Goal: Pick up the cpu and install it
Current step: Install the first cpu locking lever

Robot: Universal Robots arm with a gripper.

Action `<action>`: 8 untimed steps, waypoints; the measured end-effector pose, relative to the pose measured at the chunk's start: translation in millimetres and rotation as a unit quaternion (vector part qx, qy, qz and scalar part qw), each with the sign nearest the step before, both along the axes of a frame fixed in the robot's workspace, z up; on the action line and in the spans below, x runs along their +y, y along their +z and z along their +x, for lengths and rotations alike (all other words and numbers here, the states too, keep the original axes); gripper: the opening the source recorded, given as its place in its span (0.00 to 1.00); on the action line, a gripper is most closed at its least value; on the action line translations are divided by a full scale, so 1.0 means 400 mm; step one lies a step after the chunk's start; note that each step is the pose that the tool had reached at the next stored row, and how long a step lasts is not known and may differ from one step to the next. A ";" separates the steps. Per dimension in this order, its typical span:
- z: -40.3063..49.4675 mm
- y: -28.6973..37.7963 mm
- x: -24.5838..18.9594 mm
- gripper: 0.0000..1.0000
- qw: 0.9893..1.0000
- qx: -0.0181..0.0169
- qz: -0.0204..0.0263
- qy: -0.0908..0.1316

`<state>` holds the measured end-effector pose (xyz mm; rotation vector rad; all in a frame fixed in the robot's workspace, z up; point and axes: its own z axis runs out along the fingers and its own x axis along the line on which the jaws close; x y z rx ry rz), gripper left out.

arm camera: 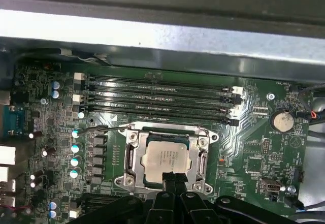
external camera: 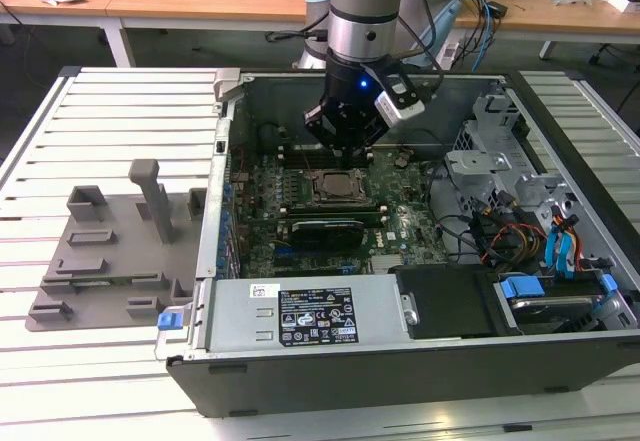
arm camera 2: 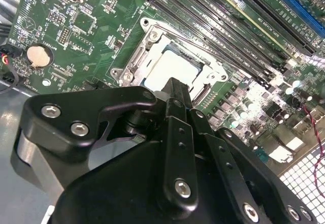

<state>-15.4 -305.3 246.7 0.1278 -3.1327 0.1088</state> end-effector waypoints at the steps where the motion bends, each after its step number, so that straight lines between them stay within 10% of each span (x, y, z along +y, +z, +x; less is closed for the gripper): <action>1: 0.000 0.000 0.000 0.11 1.000 0.000 0.000 0.000; 8: 0.000 0.011 0.000 0.11 1.000 0.000 0.000 0.000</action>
